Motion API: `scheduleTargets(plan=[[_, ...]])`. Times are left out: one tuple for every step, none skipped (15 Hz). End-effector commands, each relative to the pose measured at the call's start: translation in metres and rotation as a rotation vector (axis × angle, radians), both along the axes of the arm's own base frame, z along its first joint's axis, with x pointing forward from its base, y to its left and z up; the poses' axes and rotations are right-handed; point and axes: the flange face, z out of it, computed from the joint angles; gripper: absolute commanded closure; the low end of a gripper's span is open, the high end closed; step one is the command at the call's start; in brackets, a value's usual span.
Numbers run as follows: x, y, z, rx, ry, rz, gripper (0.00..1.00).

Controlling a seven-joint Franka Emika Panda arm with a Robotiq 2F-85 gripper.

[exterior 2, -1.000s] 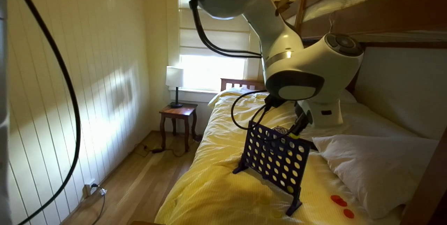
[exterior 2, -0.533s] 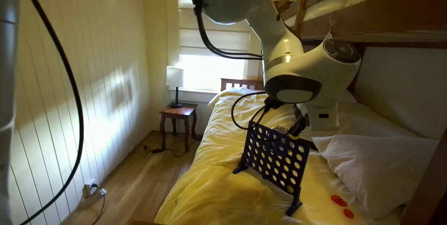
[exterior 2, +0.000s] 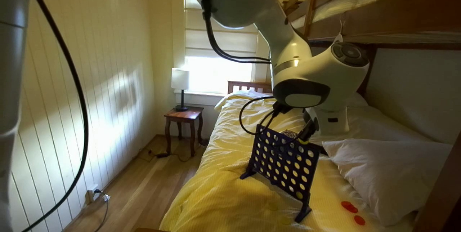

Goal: Put the yellow disc in the blue board

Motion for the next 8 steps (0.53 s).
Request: scheduleTargets(plan=[[0.0101, 0.0018, -0.0012, 0.011, -0.014, -0.026, 0.98], [0.0107, 0.0021, -0.0016, 0.01, -0.014, -0.025, 0.98], [0.0111, 0.0023, -0.0021, 0.009, -0.013, -0.025, 0.98], [0.0114, 0.0027, -0.0029, 0.008, -0.01, -0.024, 0.98], [0.0114, 0.0033, -0.0036, 0.008, -0.006, -0.022, 0.98], [0.0117, 0.0036, -0.0043, 0.007, -0.002, -0.021, 0.98], [0.012, 0.0038, -0.0049, 0.007, 0.0, -0.021, 0.98], [0.0121, 0.0041, -0.0052, 0.006, 0.002, -0.02, 0.98]])
